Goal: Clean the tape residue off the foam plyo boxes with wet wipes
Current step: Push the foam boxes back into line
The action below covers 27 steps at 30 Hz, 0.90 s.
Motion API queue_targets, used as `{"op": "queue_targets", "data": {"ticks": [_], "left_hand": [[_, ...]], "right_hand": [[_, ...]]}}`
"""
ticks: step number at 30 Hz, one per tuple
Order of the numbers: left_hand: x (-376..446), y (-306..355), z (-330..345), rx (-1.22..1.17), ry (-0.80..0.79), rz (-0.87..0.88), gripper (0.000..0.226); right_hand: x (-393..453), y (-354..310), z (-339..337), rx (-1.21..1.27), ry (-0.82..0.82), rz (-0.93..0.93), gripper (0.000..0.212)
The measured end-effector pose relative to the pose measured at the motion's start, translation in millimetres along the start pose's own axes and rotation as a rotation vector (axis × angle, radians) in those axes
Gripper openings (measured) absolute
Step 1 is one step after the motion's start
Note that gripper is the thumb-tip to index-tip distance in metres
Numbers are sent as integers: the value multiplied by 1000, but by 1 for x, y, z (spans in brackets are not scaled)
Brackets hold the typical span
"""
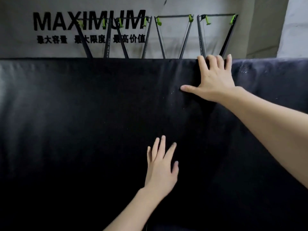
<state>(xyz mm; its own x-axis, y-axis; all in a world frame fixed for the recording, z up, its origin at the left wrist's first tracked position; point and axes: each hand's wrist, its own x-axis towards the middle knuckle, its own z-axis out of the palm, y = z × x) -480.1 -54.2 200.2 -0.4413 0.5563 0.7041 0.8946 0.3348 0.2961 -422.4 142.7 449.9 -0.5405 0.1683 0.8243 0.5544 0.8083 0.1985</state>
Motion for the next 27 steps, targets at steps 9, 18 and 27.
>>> {"op": "queue_targets", "data": {"ticks": [9,18,27], "left_hand": [[-92,-28,84,387,-362,35,131],[-119,-66,120,538,-509,162,101],[-87,-85,134,593,-593,440,113]], "right_hand": [[6,-4,31,-55,-41,64,127],[15,-1,45,-58,-105,82,132],[20,6,66,10,-117,55,122]]}}
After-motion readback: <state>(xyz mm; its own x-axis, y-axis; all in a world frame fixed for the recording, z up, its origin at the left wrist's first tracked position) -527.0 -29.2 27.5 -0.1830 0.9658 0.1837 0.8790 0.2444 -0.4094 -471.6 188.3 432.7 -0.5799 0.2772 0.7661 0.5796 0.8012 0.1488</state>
